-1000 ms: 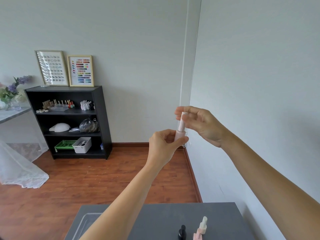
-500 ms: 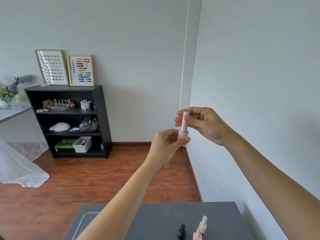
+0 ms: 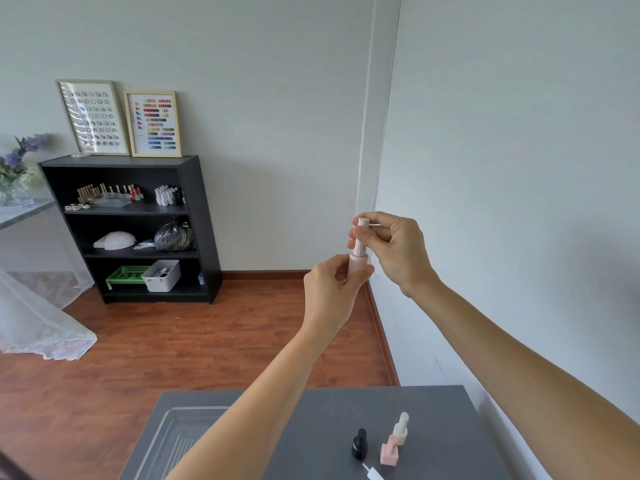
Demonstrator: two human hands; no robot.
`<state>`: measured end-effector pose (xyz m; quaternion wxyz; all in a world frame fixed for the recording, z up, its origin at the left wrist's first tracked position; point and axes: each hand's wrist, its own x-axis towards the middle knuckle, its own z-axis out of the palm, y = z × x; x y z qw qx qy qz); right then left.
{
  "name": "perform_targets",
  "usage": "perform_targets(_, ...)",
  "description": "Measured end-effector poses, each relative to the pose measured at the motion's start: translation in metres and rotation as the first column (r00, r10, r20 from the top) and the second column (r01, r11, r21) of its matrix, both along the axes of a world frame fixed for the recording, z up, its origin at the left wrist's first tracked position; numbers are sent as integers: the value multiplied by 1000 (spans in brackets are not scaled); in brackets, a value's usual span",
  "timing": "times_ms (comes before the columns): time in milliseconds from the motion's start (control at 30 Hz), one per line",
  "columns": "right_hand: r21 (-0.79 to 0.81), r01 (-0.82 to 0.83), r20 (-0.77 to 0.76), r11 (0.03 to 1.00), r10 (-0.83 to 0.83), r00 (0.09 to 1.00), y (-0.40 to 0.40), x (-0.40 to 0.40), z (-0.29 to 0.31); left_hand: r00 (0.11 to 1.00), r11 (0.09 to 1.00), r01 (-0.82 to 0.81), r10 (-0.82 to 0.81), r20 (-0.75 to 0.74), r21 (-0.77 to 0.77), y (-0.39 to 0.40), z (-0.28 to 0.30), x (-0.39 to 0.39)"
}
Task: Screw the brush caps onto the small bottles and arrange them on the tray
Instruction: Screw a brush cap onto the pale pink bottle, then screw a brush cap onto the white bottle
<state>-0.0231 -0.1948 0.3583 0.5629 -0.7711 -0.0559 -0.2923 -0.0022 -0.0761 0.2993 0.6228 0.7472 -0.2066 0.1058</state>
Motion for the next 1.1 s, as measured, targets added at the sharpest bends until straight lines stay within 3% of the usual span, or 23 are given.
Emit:
perform_targets(200,10,-65,-126,998,66,990,-3,-9,-34,991,999,54,-53,-126,1,11,-37,-6)
perform_targets(400,4,32,-326,999,-29,945,-8,-38,-119,901,938,274,-173,-398,213,34,-114,-15)
perform_targets(600,-104,119,-525,988,-156,837,-20,-88,-209,765,706,538,-179,-619,460,85,-207,-28)
perform_targets(733,-154,162,-618,975,-223,754,-32,-122,-258,657,503,703,-188,-730,503,117,-248,-44)
perform_targets(800,-188,179,-649,966,-258,716,-37,-135,-277,614,450,747,-185,-767,490,126,-265,-53)
perform_targets(933,-286,235,-672,929,-369,641,-42,-148,-307,602,449,756,-192,-775,477,136,-295,-72)
perform_targets(1100,-300,286,-682,910,-414,603,-42,-154,-326,650,484,721,-221,-727,496,137,-316,-86)
